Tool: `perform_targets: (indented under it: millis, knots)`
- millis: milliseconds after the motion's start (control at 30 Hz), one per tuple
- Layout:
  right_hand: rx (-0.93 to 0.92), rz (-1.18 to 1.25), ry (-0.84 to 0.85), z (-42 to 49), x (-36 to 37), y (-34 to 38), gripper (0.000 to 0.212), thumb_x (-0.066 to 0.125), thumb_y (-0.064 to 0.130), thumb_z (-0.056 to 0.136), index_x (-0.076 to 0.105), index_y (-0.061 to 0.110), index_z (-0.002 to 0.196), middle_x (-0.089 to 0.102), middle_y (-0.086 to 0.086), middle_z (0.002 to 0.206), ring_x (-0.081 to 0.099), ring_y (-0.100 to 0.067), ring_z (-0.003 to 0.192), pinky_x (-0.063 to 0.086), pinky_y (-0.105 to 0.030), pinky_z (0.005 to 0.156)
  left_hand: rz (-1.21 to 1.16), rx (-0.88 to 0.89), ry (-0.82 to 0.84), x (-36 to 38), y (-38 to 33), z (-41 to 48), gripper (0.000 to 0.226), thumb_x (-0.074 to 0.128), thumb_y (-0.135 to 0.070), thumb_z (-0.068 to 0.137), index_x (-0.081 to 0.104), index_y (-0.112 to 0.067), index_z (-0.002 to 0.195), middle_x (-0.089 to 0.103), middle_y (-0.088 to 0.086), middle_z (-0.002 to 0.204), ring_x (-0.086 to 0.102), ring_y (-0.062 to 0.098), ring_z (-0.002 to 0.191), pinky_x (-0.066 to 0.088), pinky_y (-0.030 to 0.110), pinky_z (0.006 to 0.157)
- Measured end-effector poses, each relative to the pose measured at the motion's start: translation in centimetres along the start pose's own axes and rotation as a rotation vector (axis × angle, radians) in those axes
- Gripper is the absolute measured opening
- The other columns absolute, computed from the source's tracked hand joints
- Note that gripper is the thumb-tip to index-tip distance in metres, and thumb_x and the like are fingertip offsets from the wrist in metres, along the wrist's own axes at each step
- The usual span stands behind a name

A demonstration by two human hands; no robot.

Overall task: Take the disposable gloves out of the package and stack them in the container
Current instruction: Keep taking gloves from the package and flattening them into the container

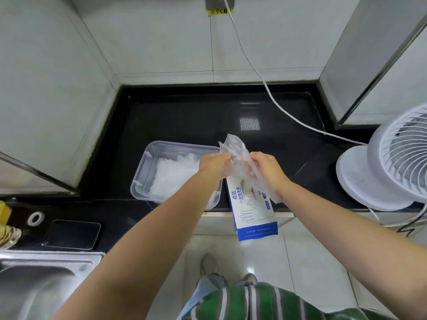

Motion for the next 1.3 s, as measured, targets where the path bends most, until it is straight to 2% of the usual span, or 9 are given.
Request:
perform_targets:
  millis: [100,233,433,633,867,1033,1100,1200,1300]
  knots:
    - [0.018,0.04,0.117,-0.2,2.1,0.3,0.035,0.046,0.048,0.098,0.061,0.017,0.092,0.057,0.002,0.078,0.054,-0.007,0.071,0.047,-0.027,0.073,-0.023,0.118,-0.016,-0.8,-0.8,-0.2,0.013,0.057,-0.013,0.093,0.059,-0.01,0.08,0.059,0.001,0.075,0.058,0.02,0.076,0.048,0.027,0.068]
    - [-0.059,-0.083,0.156,0.2,3.8,1.0,0.02,0.064,0.029,0.095,0.06,0.01,0.103,0.062,-0.001,0.084,0.058,-0.009,0.076,0.049,-0.027,0.071,0.062,0.328,-0.158,-3.9,-2.2,0.2,0.008,0.053,-0.013,0.094,0.059,-0.01,0.09,0.06,0.004,0.08,0.057,0.021,0.074,0.05,0.031,0.069]
    - [-0.127,-0.181,-0.056,2.2,3.7,2.0,0.018,0.057,0.017,0.097,0.062,0.009,0.081,0.06,-0.006,0.068,0.052,-0.009,0.059,0.046,-0.025,0.067,0.334,0.5,-0.253,-8.8,-2.8,1.5,0.012,0.042,-0.025,0.101,0.052,-0.018,0.098,0.048,-0.009,0.074,0.047,0.006,0.067,0.04,0.01,0.056]
    - [-0.092,-0.08,-0.298,4.3,2.5,2.2,0.016,0.056,0.007,0.093,0.063,0.012,0.106,0.065,-0.004,0.086,0.061,-0.015,0.08,0.049,-0.023,0.072,0.502,0.555,-0.329,-14.2,-2.2,2.5,0.017,0.046,-0.024,0.1,0.054,-0.012,0.092,0.054,-0.001,0.078,0.046,0.012,0.067,0.036,0.026,0.063]
    - [-0.713,-0.413,-0.206,2.3,10.2,9.3,0.02,0.057,-0.001,0.087,0.067,0.013,0.098,0.061,0.0,0.099,0.057,-0.012,0.081,0.047,-0.02,0.072,1.057,0.482,-0.334,-15.5,-0.9,4.8,0.032,0.036,-0.019,0.104,0.039,-0.008,0.134,0.06,0.006,0.085,0.062,0.015,0.068,0.058,0.03,0.071]
    - [-0.121,-0.862,0.361,5.5,17.3,0.2,0.024,0.057,0.013,0.096,0.059,0.02,0.119,0.061,-0.001,0.093,0.061,-0.013,0.075,0.051,-0.026,0.068,1.139,0.441,-0.292,-15.5,0.1,5.4,0.035,0.04,-0.016,0.102,0.038,-0.01,0.136,0.064,0.01,0.091,0.064,0.021,0.077,0.053,0.03,0.063]
    - [0.055,-1.056,0.418,5.9,17.1,-3.4,0.043,0.056,0.021,0.097,0.045,0.025,0.138,0.059,-0.005,0.111,0.061,-0.022,0.093,0.054,-0.034,0.085,1.081,0.414,-0.284,-15.8,0.5,5.7,0.042,0.044,-0.014,0.099,0.034,-0.013,0.139,0.059,0.004,0.082,0.056,0.013,0.063,0.042,0.022,0.05]
    - [0.108,-1.065,0.42,6.1,17.4,-5.1,0.059,0.055,0.021,0.097,0.03,0.026,0.15,0.057,-0.009,0.129,0.058,-0.026,0.11,0.049,-0.036,0.098,1.171,0.525,-0.355,-15.1,-0.2,5.6,0.046,0.058,-0.014,0.091,0.04,-0.014,0.133,0.052,0.008,0.121,0.055,0.016,0.087,0.043,0.017,0.067]
    - [0.143,-1.079,0.431,6.5,18.0,-6.3,0.067,0.058,0.018,0.095,0.024,0.026,0.153,0.056,-0.008,0.129,0.057,-0.025,0.112,0.05,-0.034,0.096,1.209,0.752,-0.328,-12.8,-1.7,4.6,0.039,0.058,-0.004,0.086,0.049,-0.013,0.122,0.05,0.005,0.12,0.052,0.018,0.098,0.05,0.025,0.078]
Point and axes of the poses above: each hand's wrist, its own z-axis towards the middle knuckle, its own x-axis out of the palm, y = z × x, the point moved 9 cm from there along z, towards the middle knuckle
